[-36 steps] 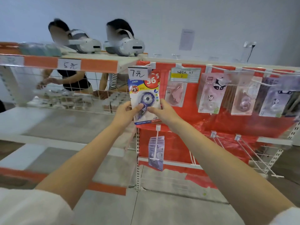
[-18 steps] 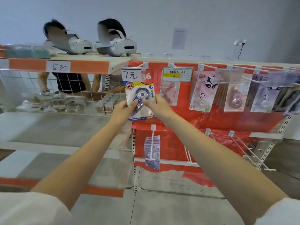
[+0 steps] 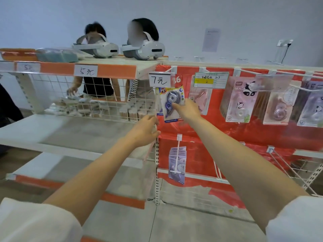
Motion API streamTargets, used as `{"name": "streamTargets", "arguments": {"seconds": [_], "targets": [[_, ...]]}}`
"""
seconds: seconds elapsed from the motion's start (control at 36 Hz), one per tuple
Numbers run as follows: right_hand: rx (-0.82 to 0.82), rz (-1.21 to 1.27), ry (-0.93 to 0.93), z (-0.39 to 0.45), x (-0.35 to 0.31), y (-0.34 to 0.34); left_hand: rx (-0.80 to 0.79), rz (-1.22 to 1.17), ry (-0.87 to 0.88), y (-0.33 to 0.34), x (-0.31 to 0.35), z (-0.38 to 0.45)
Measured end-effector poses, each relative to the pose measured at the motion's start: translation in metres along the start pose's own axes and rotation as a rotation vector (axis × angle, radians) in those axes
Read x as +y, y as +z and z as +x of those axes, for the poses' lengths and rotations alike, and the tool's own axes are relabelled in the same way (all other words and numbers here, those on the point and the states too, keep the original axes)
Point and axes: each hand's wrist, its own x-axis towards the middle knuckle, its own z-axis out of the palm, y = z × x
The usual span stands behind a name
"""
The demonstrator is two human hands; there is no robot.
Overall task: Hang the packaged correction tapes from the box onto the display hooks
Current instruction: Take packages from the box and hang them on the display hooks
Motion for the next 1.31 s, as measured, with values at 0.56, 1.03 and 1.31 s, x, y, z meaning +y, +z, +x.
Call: {"name": "streamTargets", "arguments": {"seconds": [0.56, 1.03, 1.31], "targets": [[-0.333, -0.43, -0.053, -0.033, 0.055, -0.043, -0.118, 0.067, 0.255, 0.053, 0.034, 0.009], [-0.295, -0.496, 0.364, -0.167, 0.251, -0.179, -0.469, -0.039, 0.763, 0.21, 0.237, 0.022], [-0.222, -0.407, 0.739, -0.304, 0.401, -0.237, -0.774, -0.114, 0.972, 0.335, 0.373, -0.03]]}}
